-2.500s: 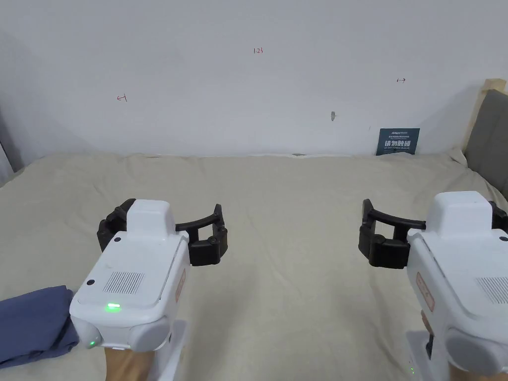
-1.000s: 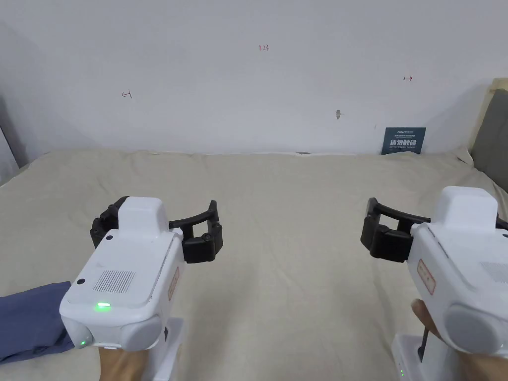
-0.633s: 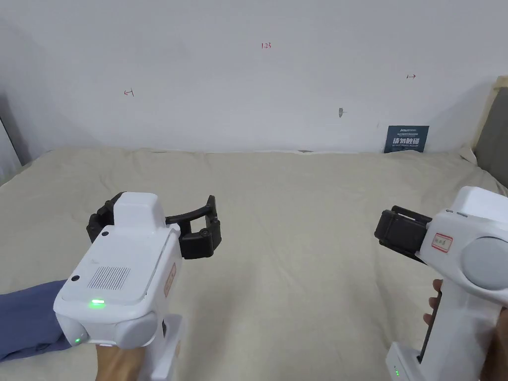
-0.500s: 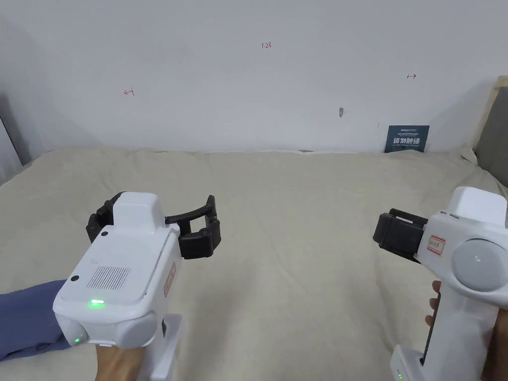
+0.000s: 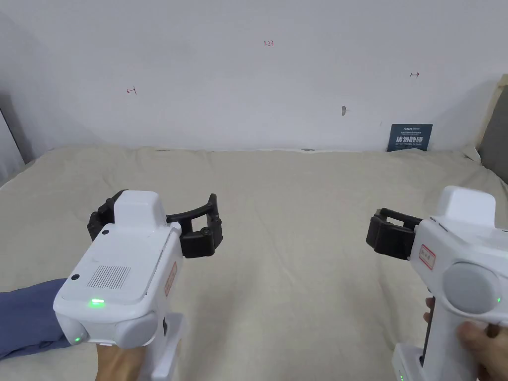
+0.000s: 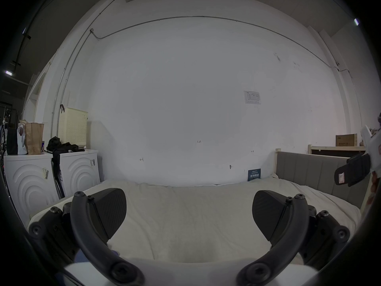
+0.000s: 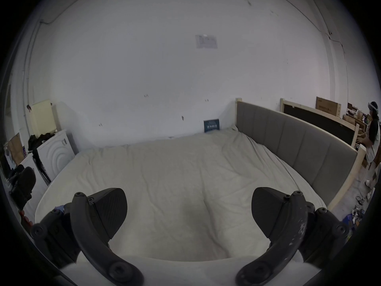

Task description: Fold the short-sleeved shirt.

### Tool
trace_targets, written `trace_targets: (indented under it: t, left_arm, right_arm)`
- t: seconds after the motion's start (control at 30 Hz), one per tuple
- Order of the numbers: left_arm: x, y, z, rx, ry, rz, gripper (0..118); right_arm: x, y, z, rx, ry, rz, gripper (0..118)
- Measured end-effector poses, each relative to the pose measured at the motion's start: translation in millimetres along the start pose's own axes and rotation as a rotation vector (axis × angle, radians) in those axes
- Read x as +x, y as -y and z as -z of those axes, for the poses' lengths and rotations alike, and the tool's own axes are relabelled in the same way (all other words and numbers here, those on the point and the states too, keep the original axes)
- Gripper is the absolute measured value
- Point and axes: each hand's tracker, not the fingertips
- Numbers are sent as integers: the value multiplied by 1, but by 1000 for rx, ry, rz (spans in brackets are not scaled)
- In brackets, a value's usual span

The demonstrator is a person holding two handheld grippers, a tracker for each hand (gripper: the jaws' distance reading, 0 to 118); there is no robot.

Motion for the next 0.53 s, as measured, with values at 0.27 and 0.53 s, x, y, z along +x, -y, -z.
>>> trace_targets:
  t: [0.27, 0.53]
  left_arm:
    - [-1, 0, 0, 8, -9, -1, 118]
    - [-2, 3, 0, 13, -11, 4, 118]
  right_arm:
    - [-15, 12, -26, 274, -52, -99, 118]
    - [-13, 15, -24, 366, -20, -122, 118]
